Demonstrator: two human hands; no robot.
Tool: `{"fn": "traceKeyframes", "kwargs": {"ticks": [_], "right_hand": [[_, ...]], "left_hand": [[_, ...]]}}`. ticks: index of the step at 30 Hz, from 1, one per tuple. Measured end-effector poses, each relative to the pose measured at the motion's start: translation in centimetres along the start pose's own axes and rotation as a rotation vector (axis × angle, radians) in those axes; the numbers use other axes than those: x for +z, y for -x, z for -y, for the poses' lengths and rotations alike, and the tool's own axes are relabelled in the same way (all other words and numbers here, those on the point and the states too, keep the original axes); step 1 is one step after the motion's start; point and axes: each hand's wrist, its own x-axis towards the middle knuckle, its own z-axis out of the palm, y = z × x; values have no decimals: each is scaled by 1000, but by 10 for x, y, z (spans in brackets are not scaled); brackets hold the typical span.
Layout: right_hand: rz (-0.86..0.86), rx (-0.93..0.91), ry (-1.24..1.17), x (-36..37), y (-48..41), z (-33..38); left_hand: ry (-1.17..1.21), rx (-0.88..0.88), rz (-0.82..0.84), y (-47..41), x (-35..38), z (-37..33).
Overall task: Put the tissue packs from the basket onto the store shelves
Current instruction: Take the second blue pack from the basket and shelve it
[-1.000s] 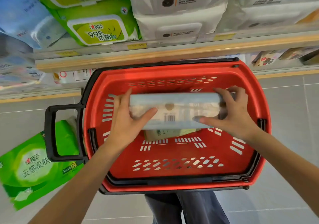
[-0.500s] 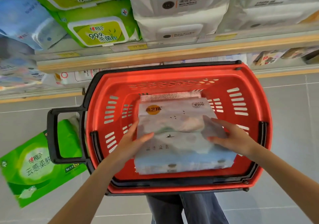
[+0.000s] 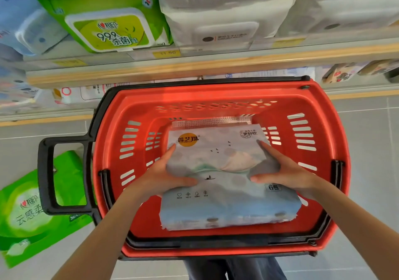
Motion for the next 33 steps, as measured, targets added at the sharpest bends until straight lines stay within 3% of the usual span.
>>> {"fn": "traceKeyframes", "kwargs": {"ticks": [7, 14, 19, 27, 33], "right_hand": [[-39, -63, 0, 7, 32, 31], [-87, -206, 105, 23, 111, 82], [-145, -323, 168, 36, 202, 126], [-297, -586, 245, 68, 379, 188], [-501, -769, 434, 101, 515, 233]], "left_hand": [[36, 56, -25, 33, -8, -7], [5, 225, -96, 122, -20, -30], [-35, 339, -125, 208, -29, -60], [-223, 669, -242, 385, -40, -108], [-262, 905, -334, 525, -51, -130]]}}
